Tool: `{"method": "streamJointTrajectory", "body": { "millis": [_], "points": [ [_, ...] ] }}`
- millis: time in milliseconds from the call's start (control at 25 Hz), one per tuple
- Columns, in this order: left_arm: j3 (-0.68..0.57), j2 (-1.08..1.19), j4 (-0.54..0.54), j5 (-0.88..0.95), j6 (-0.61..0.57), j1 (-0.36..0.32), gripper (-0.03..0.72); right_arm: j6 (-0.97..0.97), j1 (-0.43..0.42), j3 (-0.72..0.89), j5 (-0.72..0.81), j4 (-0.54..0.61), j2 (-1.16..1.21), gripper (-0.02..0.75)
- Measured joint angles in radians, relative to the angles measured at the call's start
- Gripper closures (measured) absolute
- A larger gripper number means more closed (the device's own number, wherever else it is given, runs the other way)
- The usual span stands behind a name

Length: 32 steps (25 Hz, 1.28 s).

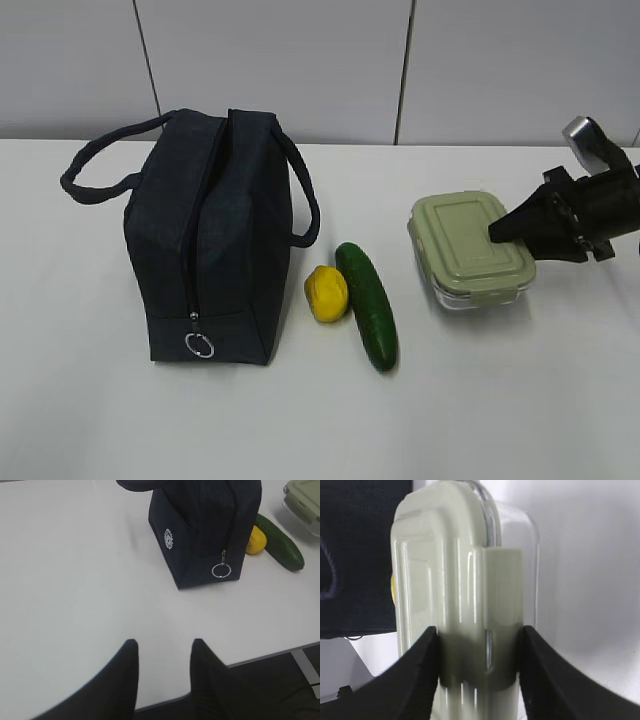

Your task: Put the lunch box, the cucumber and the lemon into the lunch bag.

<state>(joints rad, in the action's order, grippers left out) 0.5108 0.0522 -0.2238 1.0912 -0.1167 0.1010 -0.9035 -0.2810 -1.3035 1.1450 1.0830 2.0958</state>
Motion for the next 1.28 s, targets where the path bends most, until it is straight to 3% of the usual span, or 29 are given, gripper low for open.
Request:
{"method": "streamJointTrajectory", "body": {
  "millis": [240,640,800,960,1160,1280],
  "points": [
    [0.0,0.047,-0.012,-0.007,0.0,0.0,0.451,0.007,0.0,0.0,0.0,0.027,-0.029,0.386],
    [0.022,0.326,-0.147,-0.15,0.0,0.0,0.449,0.02,0.0,0.0,0.002,0.028,-0.078,0.386],
    [0.048,0.462,-0.2,-0.26,0.0,0.0,0.373,0.023,0.0,0.0,0.006,0.038,-0.096,0.386],
    [0.068,0.596,-0.32,-0.345,-0.098,0.0,0.267,0.026,0.0,0.002,0.006,0.066,-0.105,0.386],
    [0.114,0.789,-0.498,-0.375,-0.287,0.0,0.249,0.038,0.0,0.002,0.006,0.107,-0.113,0.386],
    [0.172,0.892,-0.549,-0.402,-0.368,0.0,0.246,0.048,0.0,0.002,0.006,0.109,-0.113,0.386]
  ]
}}
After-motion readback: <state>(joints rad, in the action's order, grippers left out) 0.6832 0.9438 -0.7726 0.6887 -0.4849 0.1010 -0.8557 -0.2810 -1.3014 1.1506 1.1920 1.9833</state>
